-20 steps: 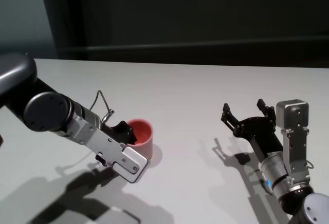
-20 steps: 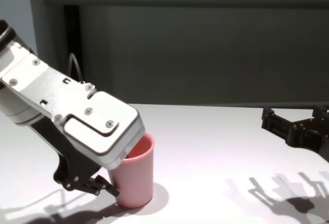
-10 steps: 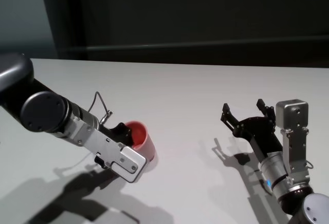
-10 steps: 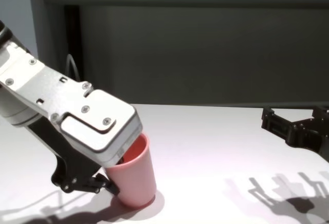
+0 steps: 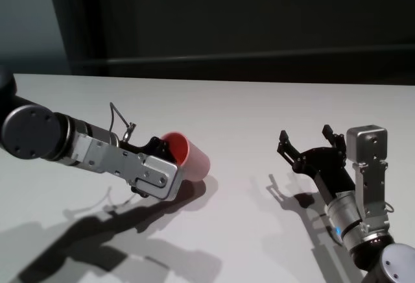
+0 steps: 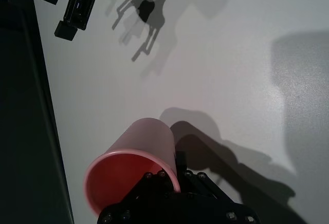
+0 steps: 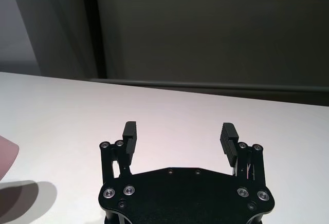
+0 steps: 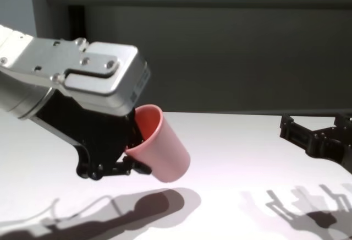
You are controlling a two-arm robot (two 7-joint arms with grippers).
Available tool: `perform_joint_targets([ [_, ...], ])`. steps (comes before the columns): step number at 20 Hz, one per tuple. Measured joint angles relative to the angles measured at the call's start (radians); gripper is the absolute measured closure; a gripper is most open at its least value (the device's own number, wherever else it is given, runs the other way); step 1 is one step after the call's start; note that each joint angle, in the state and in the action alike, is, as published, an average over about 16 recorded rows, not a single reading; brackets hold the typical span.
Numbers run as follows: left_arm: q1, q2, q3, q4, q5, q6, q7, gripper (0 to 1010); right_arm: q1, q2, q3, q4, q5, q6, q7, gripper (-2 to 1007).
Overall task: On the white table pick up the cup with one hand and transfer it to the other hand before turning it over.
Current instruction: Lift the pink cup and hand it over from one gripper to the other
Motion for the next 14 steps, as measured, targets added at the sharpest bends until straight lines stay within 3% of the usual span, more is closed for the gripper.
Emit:
perform_joint_targets([
  [6, 0.030, -0.005, -0.056, 0.024, -0.105, -0.018, 0.060, 968, 0.000, 0.000, 0.000, 0.000, 0.000, 0.000, 0.000, 3],
  [14, 0.067, -0.039, -0.137, 0.085, -0.286, -0.050, 0.106, 968, 0.000, 0.000, 0.000, 0.000, 0.000, 0.000, 0.000, 3],
])
